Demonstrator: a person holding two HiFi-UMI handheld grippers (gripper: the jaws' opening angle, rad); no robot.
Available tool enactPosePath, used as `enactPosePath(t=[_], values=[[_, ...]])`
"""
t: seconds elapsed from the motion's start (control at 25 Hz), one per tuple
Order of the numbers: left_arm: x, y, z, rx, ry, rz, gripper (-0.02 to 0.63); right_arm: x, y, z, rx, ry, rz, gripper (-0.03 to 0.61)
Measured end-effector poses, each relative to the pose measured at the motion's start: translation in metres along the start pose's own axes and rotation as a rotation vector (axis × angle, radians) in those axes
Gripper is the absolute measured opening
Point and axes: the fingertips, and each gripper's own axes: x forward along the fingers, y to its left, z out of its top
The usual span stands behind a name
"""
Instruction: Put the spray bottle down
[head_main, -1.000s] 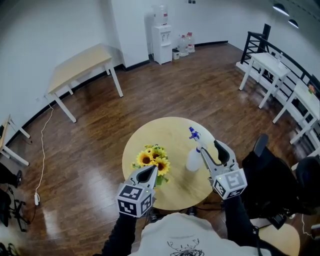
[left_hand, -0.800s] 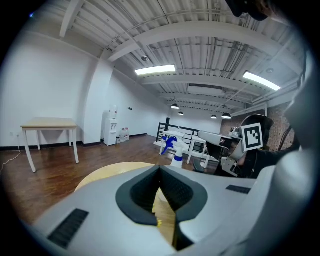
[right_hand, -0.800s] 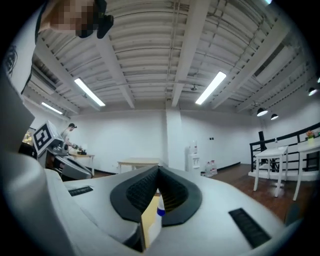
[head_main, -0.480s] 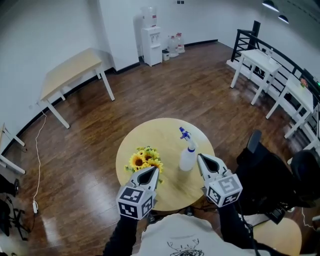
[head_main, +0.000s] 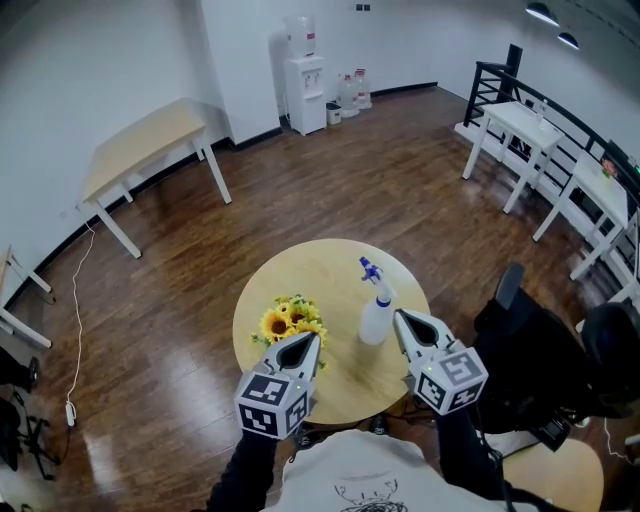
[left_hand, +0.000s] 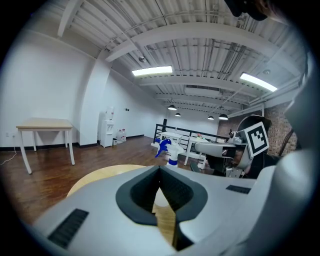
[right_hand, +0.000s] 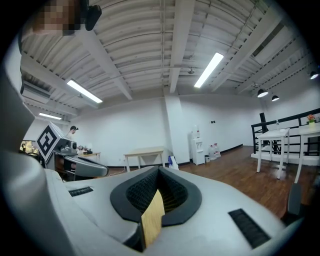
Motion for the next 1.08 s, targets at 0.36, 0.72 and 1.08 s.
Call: enactPosePath(t=[0.36, 0.72, 1.08], values=[[-0.005, 0.002, 0.002, -0.003, -0.004, 0.008, -0.009, 0.006, 0.008, 0.003, -0.014, 0.006, 0.029, -0.008], [-0.007, 0.003, 0.001, 0.0, 0.003, 0.014, -0.009, 0.008, 0.011, 0.001, -0.014, 0.013, 0.04, -0.008], [-0.006, 0.0, -0.001, 0.0, 0.004, 0.015, -0.009, 0.006, 0.013, -0.001, -0.02, 0.018, 0.048, -0.008]])
